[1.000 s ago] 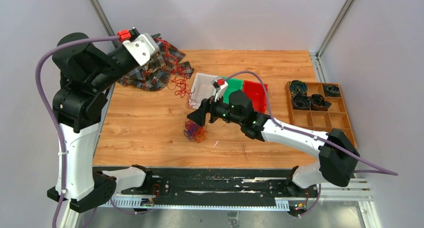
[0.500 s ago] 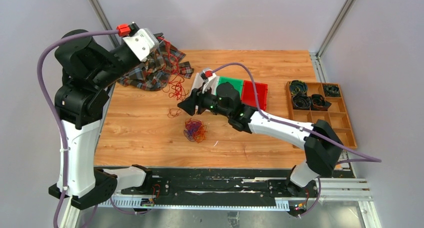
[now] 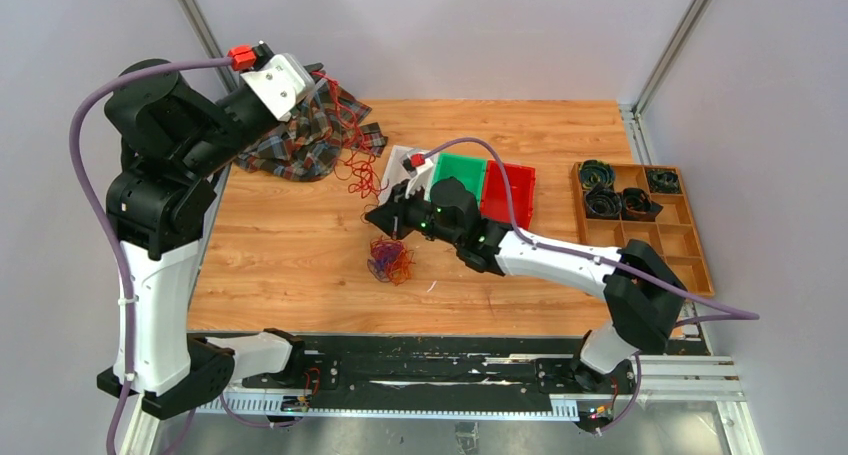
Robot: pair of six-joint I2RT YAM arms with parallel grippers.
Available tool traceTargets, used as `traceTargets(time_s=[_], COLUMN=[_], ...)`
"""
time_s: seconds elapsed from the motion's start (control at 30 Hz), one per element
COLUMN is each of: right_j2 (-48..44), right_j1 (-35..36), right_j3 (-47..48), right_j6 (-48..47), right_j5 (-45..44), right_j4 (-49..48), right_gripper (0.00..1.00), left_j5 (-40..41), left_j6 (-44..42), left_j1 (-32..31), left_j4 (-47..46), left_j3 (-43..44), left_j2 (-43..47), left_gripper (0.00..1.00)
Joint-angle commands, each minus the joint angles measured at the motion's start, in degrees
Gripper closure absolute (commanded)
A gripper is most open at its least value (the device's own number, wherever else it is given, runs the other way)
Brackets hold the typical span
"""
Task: Untangle the cables
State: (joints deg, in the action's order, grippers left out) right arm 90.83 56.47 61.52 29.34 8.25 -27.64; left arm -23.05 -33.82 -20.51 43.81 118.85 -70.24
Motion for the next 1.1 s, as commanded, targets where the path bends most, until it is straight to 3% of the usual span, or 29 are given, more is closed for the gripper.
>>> traceTargets(time_s=[0.0,0.23,0.37,0.47,0.5,0.57,0.63,0.73,0.93,1.07], right_j2=[-3.99,-14.21,-21.79,-25.31,-25.68,-25.49,-24.32,-20.53,-11.90,-13.19], right_j1=[-0.28,-0.63,-0.65,-0.61,-0.54,-0.17,0.17,0.57,1.10,1.02], right_j3=[-4.45,-18.92,-25.06,-23.15,-21.28,-17.55,-14.53,-9.50,3.16,-1.94], right_j6=[0.21,1.85,1.05,-2.18,-3.27,-5.15,-7.16,-6.35,-2.48,-7.27], right_j5=[-2.09,-4.31,-4.82,-4.03,-4.52,-5.18,-3.30,-8.01,-23.33,-18.92], right_j4=[-0.64,5.04,11.20,16.81,18.75,20.29,19.16,20.58,32.91,17.54], right_gripper=[0.99,1.00,1.00,0.97,0.86,0.49,0.30,0.27,0.24,0.23], left_j5=[3.66,15.12,14.32,11.78,11.06,9.89,9.17,8.68,7.67,7.19], left_j6=[-0.99,-4.48,-4.14,-2.62,-2.19,-0.86,0.16,2.21,3.47,3.68], left_j1=[-0.54,-0.54,-0.55,-0.53,-0.53,-0.58,-0.57,-0.54,-0.53,-0.58], left_j4=[-1.16,-3.19,-4.37,-3.92,-3.87,-3.40,-2.83,-2.78,-2.68,-1.91], left_j3=[2.09,6.41,6.82,6.43,6.06,5.78,5.35,3.78,1.11,1.34], left_j2=[-0.08,-3.26,-3.20,-2.84,-2.66,-2.54,-2.34,-1.57,-0.43,-0.27], left_gripper=[1.00,1.00,1.00,1.00,1.00,1.00,1.00,1.00,1.00,1.00])
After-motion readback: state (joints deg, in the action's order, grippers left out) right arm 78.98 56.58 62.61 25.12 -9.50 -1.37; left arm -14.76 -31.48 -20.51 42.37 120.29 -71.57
